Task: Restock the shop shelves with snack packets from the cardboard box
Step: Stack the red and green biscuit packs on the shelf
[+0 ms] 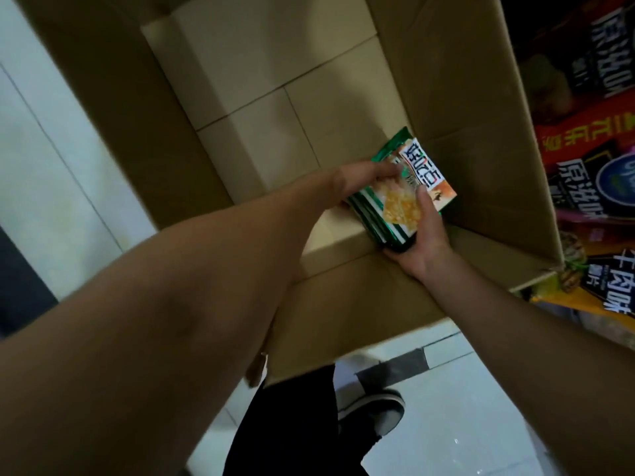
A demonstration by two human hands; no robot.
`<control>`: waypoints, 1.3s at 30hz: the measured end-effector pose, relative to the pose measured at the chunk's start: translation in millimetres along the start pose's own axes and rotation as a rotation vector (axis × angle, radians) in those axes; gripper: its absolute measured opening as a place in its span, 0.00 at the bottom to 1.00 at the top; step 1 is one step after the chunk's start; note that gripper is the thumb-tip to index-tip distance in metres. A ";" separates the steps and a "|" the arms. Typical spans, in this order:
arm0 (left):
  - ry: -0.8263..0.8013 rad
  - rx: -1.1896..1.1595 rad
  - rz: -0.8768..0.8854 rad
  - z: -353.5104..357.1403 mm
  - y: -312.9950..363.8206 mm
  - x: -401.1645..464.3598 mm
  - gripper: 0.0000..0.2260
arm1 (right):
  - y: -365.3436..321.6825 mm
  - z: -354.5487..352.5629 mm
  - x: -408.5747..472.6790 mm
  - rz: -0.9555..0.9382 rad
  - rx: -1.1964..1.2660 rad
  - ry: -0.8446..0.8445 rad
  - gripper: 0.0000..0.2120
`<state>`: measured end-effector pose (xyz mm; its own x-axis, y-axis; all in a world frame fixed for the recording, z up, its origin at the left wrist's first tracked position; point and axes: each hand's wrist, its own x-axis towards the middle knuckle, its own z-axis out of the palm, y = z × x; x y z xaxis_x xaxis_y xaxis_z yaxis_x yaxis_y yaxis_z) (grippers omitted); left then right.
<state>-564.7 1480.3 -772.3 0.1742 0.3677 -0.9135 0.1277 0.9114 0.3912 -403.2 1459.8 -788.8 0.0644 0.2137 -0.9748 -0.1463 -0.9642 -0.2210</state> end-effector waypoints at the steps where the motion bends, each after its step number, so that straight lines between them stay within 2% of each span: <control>1: 0.011 -0.003 -0.006 -5.6 -2.7 -6.6 0.14 | -0.3 3.5 -7.9 0.007 -0.051 -0.012 0.21; 9: 0.162 -0.115 -0.063 -30.0 -28.9 -90.7 0.23 | -4.2 37.6 -85.4 -0.022 -0.295 -0.124 0.11; 16: 0.211 -0.265 -0.095 -17.3 -75.5 -65.0 0.19 | 19.2 30.4 -51.5 -0.031 -0.267 -0.163 0.07; 24: 0.211 -0.326 -0.120 -4.7 -108.7 -48.9 0.23 | 40.8 18.2 -24.5 0.024 -0.284 -0.179 0.06; 26: 0.228 -0.315 -0.080 -7.2 -100.7 -55.5 0.21 | 39.9 18.7 -29.0 -0.005 -0.276 -0.184 0.11; 29: 0.217 -0.327 0.024 -10.9 -83.9 -71.7 0.12 | 35.1 19.3 -46.6 -0.097 -0.217 -0.169 0.23; 31: 0.216 -0.325 0.109 -10.6 -66.0 -96.2 0.09 | 24.7 19.6 -69.0 -0.141 -0.173 -0.150 0.28; 34: 0.217 -0.341 0.207 -7.5 -34.8 -144.6 0.06 | -1.9 16.6 -115.2 -0.213 -0.166 -0.185 0.24; 39: 0.217 -0.274 0.367 0.6 28.3 -259.8 0.13 | -41.7 3.6 -235.3 -0.294 -0.186 -0.262 0.17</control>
<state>-605.8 1410.4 -523.9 -0.0505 0.6760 -0.7352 -0.1695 0.7196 0.6733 -415.9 1450.3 -550.3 -0.1799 0.4933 -0.8511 0.0226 -0.8629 -0.5049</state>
